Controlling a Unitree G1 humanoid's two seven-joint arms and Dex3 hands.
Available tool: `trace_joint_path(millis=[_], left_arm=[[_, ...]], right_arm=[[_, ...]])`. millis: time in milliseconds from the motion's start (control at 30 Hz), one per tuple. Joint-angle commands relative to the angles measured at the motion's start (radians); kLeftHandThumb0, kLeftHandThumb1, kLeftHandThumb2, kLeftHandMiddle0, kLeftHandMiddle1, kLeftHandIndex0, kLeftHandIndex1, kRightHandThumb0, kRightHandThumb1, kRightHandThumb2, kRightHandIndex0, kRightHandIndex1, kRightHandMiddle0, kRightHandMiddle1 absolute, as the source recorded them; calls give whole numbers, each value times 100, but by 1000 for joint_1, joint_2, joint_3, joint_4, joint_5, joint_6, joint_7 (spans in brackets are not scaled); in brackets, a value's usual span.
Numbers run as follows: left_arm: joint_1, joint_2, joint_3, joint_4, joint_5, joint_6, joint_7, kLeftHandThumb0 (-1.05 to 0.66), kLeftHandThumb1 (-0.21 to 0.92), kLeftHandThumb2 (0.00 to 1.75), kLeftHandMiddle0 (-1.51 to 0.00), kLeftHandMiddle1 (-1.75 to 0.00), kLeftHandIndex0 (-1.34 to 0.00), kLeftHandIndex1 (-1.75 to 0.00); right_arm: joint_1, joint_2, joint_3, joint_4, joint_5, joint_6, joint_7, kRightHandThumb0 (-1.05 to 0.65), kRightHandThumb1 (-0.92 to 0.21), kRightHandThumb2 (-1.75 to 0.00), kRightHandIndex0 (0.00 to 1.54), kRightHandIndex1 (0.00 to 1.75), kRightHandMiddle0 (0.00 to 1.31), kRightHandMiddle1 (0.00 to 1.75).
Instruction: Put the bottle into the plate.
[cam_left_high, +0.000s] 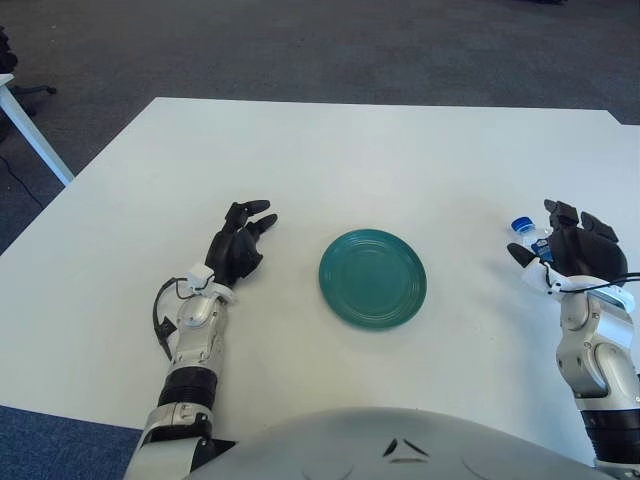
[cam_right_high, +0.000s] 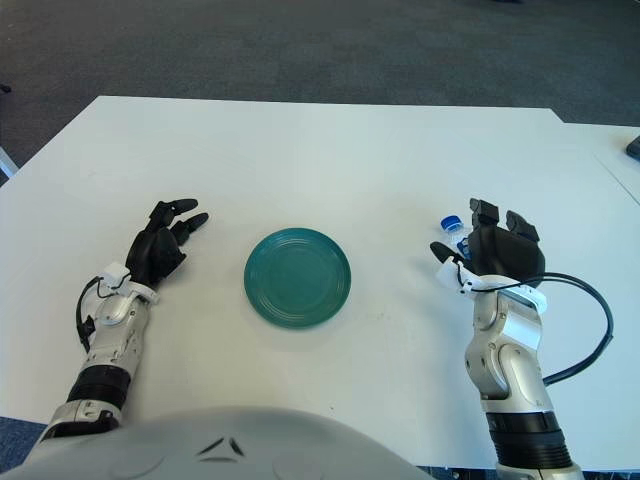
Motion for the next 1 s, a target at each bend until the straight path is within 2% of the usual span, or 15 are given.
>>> trace_joint_path(millis=[0, 167, 433, 967], left_arm=[[57, 9, -6, 7, 17, 78, 18, -57, 92, 102, -33, -46, 0, -107], [63, 10, -8, -10, -1, 94, 6, -58, 92, 99, -33, -46, 0, -106], [69, 2, -8, -21, -6, 83, 15, -58, 92, 99, -34, -44, 0, -105], [73, 9, -13, -37, 4, 89, 23, -58, 92, 101, -35, -44, 0, -106]], right_arm=[[-45, 23, 0, 28, 10, 35, -12, -105, -92, -80, 18, 3, 0, 42], [-87, 54, 6, 65, 7, 85, -41, -105, -92, -81, 21, 4, 0, 40], [-160, 102, 16, 159, 11, 178, -93, -105, -92, -79, 28, 7, 0, 57], [-210, 147, -1, 220, 55, 279, -166, -105, -92, -77, 25, 4, 0, 60]])
